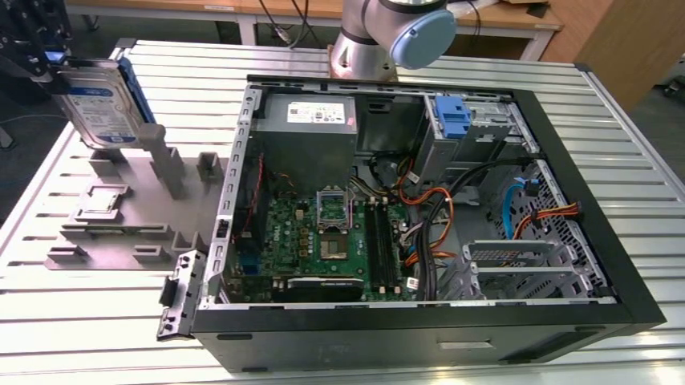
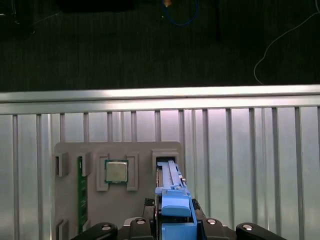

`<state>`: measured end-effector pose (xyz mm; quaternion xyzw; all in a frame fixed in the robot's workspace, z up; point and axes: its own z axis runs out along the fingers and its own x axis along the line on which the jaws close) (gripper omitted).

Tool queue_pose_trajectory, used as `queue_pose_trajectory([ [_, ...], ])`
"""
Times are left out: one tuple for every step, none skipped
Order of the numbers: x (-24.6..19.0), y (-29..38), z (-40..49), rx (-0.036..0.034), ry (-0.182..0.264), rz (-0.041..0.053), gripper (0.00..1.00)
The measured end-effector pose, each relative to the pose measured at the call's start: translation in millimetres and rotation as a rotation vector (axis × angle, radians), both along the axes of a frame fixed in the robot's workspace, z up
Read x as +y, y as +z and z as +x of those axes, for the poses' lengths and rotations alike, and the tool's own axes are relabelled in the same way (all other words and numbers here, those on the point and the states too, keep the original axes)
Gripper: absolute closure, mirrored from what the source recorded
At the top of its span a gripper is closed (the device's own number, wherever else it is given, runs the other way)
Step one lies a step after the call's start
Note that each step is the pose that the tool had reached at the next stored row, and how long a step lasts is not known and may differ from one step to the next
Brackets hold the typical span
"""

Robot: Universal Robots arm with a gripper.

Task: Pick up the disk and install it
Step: 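Pick up the disk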

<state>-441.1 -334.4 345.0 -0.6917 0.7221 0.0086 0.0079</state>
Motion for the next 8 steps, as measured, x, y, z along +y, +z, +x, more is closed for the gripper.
queue_pose_trajectory([
  [0.0,0.4,0.0,-0.0001,0.0,0.0,0.63],
  [0.0,0.9,0.0,0.0,0.0,0.0,0.63],
  [0.0,1.4,0.0,0.0,0.0,0.0,0.63],
  [0.0,2.0,0.0,0.0,0.0,0.0,0.63],
  [0.0,2.6,0.0,0.0001,0.0,0.0,0.63],
  [0.0,3.2,0.0,0.0,0.0,0.0,0.63],
  [0.0,3.7,0.0,0.0,0.0,0.0,0.63],
  [0.0,4.3,0.0,-0.0001,0.0,0.0,0.63],
])
